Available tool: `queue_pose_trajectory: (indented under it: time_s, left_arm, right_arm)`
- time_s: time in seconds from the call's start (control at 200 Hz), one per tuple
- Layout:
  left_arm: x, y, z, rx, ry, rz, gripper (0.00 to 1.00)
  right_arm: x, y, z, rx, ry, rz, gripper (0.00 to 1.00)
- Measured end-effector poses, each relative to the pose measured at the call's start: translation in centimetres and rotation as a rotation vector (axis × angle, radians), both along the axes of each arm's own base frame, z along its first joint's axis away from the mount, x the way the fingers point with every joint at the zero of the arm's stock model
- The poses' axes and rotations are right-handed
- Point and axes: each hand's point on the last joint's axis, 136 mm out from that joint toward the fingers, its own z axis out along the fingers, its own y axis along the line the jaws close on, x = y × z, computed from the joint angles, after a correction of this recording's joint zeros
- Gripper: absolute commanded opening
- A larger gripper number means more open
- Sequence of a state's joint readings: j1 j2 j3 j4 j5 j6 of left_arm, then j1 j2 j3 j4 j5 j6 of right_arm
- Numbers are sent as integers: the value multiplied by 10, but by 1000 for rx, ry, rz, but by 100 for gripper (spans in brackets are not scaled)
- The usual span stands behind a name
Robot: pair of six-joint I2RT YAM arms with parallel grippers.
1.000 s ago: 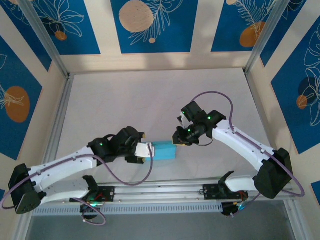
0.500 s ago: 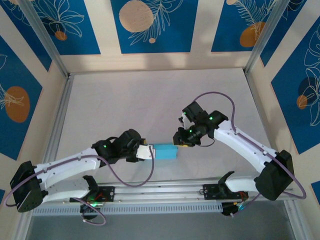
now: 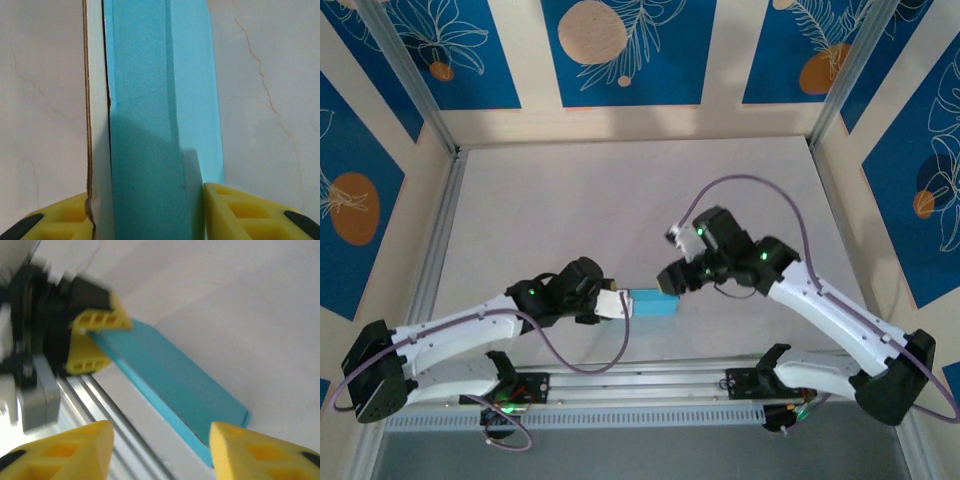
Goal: Fold the paper box
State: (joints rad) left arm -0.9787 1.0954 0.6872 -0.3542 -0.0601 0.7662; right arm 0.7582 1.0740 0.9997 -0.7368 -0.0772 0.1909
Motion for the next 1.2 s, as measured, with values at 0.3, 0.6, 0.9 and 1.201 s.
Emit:
queue_pose_trajectory:
  time_s: [0.3, 0.6, 0.9, 1.201]
  left_arm:
    - [0, -6, 0, -21, 16, -15, 42]
    - [0, -8, 0, -31, 31, -21, 41]
    - [-1, -12, 1, -41, 49, -27, 41]
    - [1, -11, 1, -52, 66, -4, 42]
  right_arm:
    - [-3, 7, -41, -62, -312, 412, 67]
    - [-7, 16, -60, -68, -402, 600, 67]
    - [0, 26, -75, -110, -461, 673, 53]
    - [8, 29, -88, -208, -562, 707, 38]
